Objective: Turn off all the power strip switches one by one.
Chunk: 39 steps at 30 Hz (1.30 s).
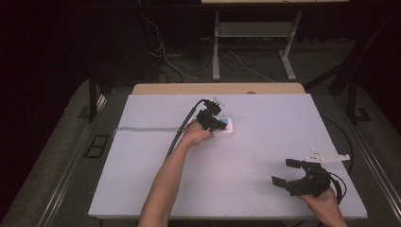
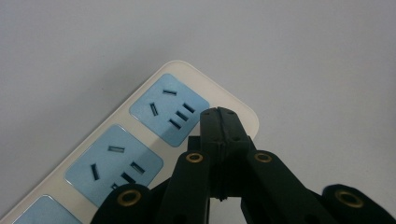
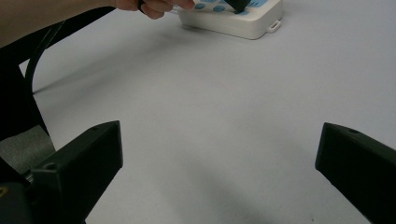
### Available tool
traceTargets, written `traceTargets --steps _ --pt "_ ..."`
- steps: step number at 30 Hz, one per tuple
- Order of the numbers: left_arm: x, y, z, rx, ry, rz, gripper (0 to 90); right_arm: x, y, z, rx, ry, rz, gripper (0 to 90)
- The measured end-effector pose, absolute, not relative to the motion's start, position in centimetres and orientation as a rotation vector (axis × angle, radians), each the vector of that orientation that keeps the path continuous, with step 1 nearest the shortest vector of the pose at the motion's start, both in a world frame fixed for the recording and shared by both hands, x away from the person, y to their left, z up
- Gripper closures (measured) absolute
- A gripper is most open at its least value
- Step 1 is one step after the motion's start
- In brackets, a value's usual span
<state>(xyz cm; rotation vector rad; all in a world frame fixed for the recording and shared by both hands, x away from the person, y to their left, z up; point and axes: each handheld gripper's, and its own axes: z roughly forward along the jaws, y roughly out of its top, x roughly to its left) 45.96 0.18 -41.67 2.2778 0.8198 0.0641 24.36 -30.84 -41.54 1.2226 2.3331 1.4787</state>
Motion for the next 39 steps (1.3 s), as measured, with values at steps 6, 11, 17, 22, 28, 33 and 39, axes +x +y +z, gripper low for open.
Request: traceTargets --steps 6,11,17,22,28,33,39 --pt "45.9 0.4 -41.2 2.274 0.824 0.072 89.7 24.4 -30.9 -41.5 1.224 2.328 1.486 0.6" --pt "45.6 1.1 -40.1 2.216 0.811 0.071 89.6 24.4 -30.9 -41.5 1.225 2.327 1.487 0.6" --pt "45.2 2.1 -38.7 2.187 0.805 0.081 89.4 24.4 -30.7 -41.5 1.222 2.326 1.489 0.6" --pt "44.4 2.9 -37.4 2.182 0.788 0.133 81.3 24.4 -30.6 -41.5 1.222 2.329 1.488 0.6" --pt "43.5 4.1 -35.9 2.158 0.789 0.154 67.8 24.4 -30.5 -41.5 1.219 2.329 1.491 0.6" --pt "42.7 5.5 -35.2 2.149 0.801 0.129 39.0 24.4 -30.5 -41.5 1.217 2.329 1.491 0.6" --pt "41.0 7.8 -34.7 2.11 0.807 0.114 15.8 24.4 -30.4 -41.5 1.217 2.33 1.491 0.6"
